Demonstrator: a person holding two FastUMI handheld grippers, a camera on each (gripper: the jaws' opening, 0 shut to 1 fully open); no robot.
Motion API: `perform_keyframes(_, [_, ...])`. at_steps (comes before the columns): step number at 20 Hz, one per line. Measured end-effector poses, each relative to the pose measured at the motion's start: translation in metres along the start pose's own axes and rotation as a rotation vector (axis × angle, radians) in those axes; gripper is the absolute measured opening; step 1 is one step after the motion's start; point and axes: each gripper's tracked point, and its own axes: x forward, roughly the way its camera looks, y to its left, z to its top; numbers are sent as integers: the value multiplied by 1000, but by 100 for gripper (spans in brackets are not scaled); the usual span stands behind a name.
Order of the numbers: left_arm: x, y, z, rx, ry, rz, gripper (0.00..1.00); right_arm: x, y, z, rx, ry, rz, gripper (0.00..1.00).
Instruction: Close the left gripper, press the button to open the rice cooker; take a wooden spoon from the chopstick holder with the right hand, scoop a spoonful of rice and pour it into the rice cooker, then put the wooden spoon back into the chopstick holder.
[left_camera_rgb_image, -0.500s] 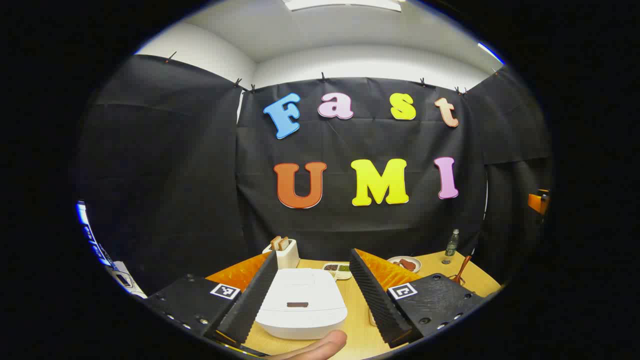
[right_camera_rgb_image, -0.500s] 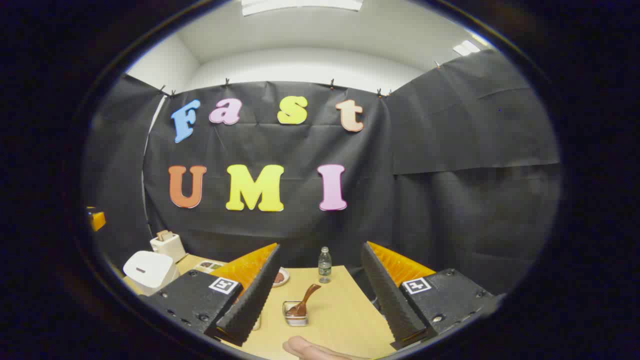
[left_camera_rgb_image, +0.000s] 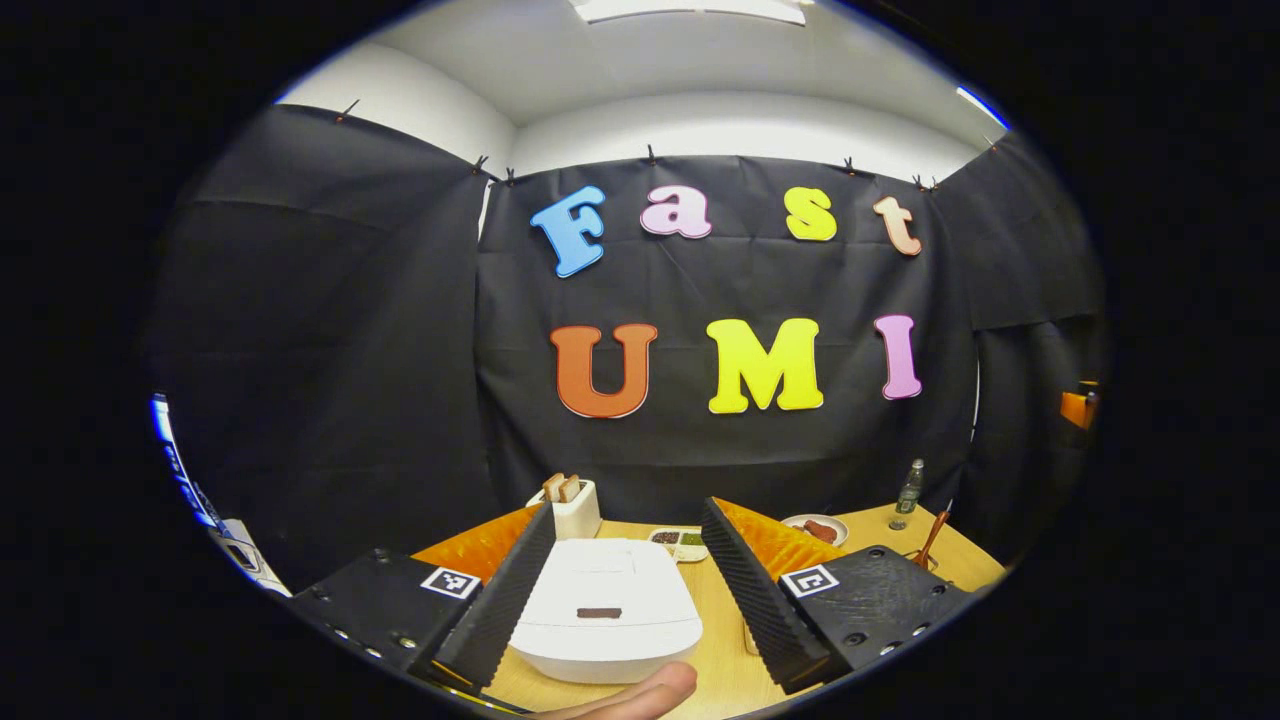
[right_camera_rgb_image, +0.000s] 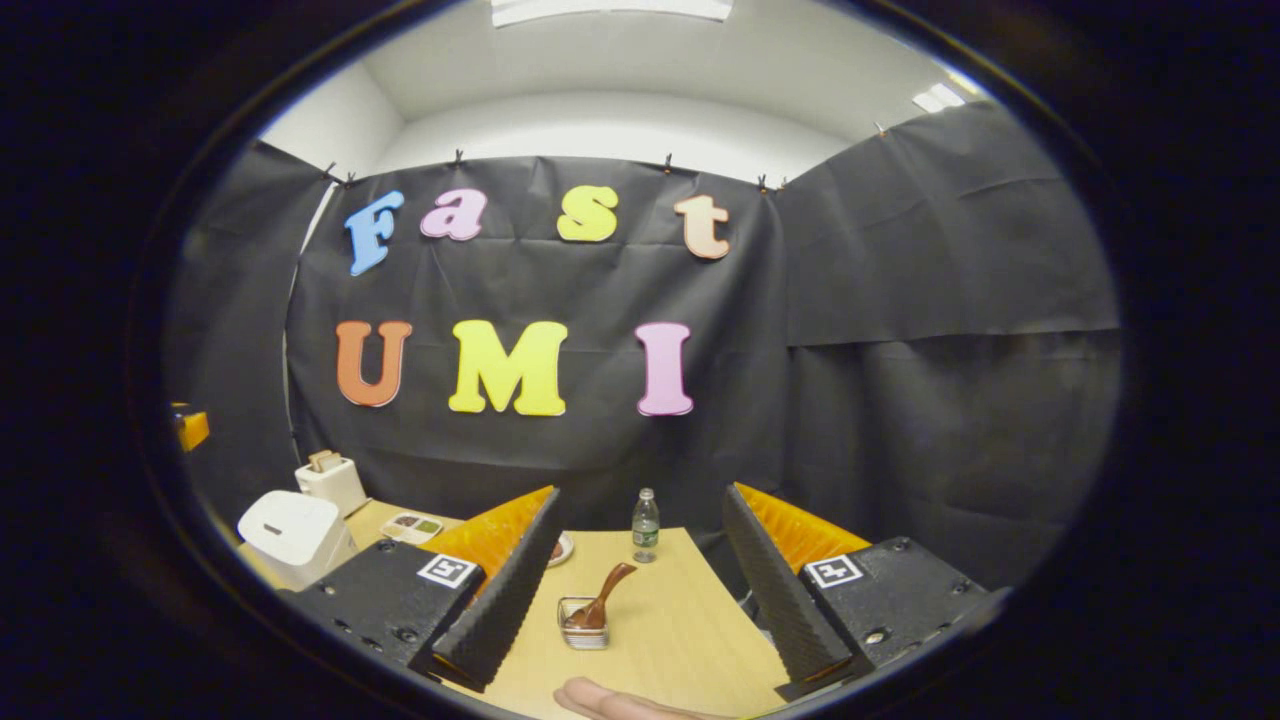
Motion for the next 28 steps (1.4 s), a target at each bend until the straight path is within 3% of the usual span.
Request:
perform_keyframes(5, [13,-1,-7,-61,19,-42,93,5,2,-15,-23,24,22,100])
perform_keyframes(12, [22,4,1,-106,-23,-52,61,12,-11,-25,-46,15,6,100])
perform_keyframes(14, [25,9,-16,-90,30,-36,53,13,-14,-30,-55,25,0,100])
perform_keyframes(16, [30,2,-30,-85,94,-66,19,12,-13,-33,-22,31,7,100])
perform_keyframes(18, [33,1,-47,-87,165,-78,0,14,-11,-37,-17,39,26,100])
perform_keyframes(26, [60,15,-124,53,425,3,0,23,-28,-56,-3,59,16,100])
perform_keyframes(28, [64,13,-143,29,481,15,0,25,-38,-58,11,55,-4,100])
